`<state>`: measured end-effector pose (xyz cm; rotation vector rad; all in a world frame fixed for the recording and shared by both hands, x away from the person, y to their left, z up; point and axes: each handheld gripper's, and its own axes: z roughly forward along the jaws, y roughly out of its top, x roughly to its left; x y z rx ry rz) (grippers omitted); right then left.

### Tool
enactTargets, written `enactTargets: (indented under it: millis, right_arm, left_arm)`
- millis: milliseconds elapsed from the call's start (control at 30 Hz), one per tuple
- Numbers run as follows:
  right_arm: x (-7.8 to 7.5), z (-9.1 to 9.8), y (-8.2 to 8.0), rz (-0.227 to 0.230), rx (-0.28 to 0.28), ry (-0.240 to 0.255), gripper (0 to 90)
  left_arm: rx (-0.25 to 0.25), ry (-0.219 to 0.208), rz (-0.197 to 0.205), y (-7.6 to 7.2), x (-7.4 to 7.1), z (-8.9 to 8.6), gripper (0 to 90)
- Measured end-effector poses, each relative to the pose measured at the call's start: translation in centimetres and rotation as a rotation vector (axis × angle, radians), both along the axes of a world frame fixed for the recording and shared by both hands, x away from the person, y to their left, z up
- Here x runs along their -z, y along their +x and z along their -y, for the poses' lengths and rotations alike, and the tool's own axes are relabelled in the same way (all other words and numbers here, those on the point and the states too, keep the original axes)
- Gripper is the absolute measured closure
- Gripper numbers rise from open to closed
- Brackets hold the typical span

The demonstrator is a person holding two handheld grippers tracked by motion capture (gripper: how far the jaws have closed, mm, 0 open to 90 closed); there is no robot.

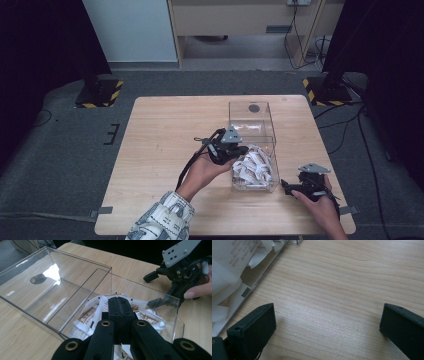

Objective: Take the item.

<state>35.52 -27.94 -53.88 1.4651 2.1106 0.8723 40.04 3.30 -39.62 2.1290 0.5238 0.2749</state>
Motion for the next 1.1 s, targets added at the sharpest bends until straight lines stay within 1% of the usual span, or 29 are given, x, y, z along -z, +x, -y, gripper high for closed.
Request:
enactTargets:
  millis: [200,633,1100]
  right_arm:
    - [0.0,0.0,0.0,0.0,0.0,0.001,0.8]
    - [0.0,0.0,0.0,0.0,0.0,0.001,0.8]
    - [0.0,0.0,0.0,0.0,0.0,0.001,0.8]
  left_arm:
    - [0.002,-0.015,0.006,0.0,-0.4,-0.4,90.0]
    - [0.007,-0.055,0.035,-0.4,-1.4,-1.4,90.0]
    - [-0.005,-0.066,0.043,-0.3,-1.9,-2.3,90.0]
